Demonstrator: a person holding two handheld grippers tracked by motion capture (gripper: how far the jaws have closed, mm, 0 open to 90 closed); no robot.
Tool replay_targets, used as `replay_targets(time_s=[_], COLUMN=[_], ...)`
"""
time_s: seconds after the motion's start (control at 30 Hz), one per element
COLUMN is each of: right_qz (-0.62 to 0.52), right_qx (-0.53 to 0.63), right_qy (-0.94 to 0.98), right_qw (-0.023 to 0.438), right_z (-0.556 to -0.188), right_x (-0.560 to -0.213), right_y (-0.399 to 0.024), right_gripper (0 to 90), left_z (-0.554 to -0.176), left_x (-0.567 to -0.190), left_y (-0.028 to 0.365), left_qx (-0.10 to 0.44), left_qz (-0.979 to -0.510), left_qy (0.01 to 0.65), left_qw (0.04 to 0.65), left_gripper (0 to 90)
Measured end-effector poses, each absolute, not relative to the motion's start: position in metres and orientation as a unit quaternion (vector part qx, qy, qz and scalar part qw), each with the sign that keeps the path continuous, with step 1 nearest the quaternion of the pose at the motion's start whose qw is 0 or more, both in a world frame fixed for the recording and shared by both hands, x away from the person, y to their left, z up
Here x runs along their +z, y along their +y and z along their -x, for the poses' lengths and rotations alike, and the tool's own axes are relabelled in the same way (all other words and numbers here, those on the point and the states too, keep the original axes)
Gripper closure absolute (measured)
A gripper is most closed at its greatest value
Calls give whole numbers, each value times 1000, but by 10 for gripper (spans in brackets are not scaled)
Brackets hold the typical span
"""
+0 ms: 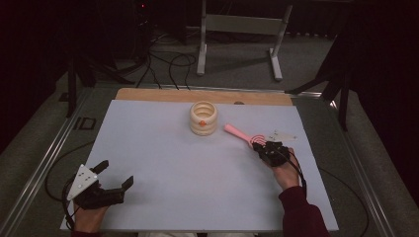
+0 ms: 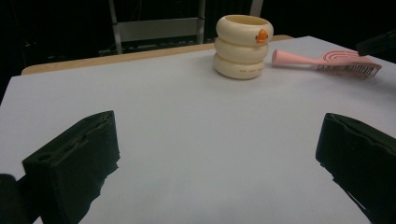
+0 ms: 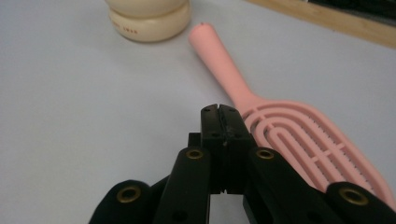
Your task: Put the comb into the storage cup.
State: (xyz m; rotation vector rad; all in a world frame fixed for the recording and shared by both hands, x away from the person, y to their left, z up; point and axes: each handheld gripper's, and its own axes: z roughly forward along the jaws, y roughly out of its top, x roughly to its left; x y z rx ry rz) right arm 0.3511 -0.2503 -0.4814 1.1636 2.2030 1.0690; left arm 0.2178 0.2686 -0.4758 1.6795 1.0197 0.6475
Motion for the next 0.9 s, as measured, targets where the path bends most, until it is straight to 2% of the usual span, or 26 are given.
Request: replay_targets(time_s=[0.27,0.9], right_qz=[-432,-447], right_qx=[360,347], right_qy=[799,797], right_qw=[213,213], right_z=[-355,-357], right_x=[-499,-502], right_y=[-253,-263], right_gripper=[900,900], left_z=[-218,-218], left_x=[-477,-477], left_y=[268,268], left_qx=[267,268], left_qz=[-699,-700], left_qy=[423,423], left_qw=[511,509], left_gripper=[0,0])
